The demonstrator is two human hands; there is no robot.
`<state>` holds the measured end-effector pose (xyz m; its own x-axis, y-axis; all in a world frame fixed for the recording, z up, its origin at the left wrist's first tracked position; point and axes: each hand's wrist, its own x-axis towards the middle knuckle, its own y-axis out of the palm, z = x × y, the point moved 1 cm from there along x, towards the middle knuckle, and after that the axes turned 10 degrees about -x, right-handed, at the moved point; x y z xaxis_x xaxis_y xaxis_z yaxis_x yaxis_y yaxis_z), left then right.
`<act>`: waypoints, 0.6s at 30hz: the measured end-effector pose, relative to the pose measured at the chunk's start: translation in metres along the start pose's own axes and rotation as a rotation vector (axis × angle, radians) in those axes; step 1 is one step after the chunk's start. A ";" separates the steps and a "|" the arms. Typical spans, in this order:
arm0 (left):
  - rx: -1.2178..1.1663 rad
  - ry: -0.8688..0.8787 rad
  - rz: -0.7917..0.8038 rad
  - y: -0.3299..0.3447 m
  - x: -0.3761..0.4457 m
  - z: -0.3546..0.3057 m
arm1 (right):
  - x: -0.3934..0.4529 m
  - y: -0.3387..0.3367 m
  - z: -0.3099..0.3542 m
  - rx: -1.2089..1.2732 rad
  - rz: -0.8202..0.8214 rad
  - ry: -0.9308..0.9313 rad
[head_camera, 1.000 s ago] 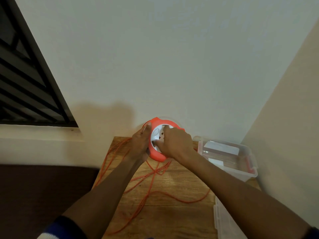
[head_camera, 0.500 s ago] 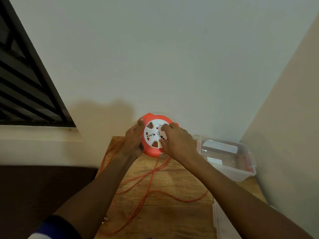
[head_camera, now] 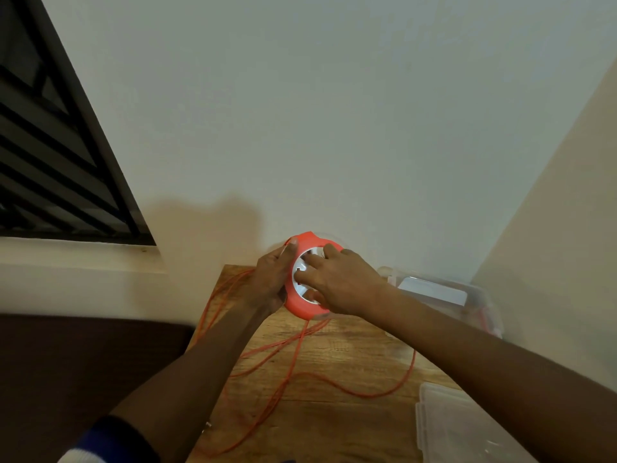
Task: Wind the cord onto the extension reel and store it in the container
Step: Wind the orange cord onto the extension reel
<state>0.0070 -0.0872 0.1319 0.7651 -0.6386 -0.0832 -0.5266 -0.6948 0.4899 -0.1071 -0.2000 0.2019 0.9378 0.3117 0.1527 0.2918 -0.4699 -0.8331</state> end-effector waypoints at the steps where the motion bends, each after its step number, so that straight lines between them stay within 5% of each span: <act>1: -0.002 -0.001 0.011 0.001 0.000 0.000 | 0.002 -0.001 0.001 0.000 -0.010 -0.006; 7: 0.003 0.007 0.039 0.010 0.001 -0.001 | 0.013 -0.002 0.002 0.019 -0.057 0.068; 14: -0.054 0.041 -0.022 0.010 0.000 0.000 | 0.015 0.015 -0.019 0.327 -0.029 0.734; 18: -0.001 0.076 -0.067 0.014 0.001 0.003 | 0.010 0.027 -0.014 0.359 -0.006 0.835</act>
<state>-0.0003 -0.0987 0.1357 0.8245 -0.5637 -0.0498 -0.4730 -0.7348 0.4862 -0.0874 -0.2213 0.1879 0.8087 -0.4521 0.3764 0.3520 -0.1409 -0.9254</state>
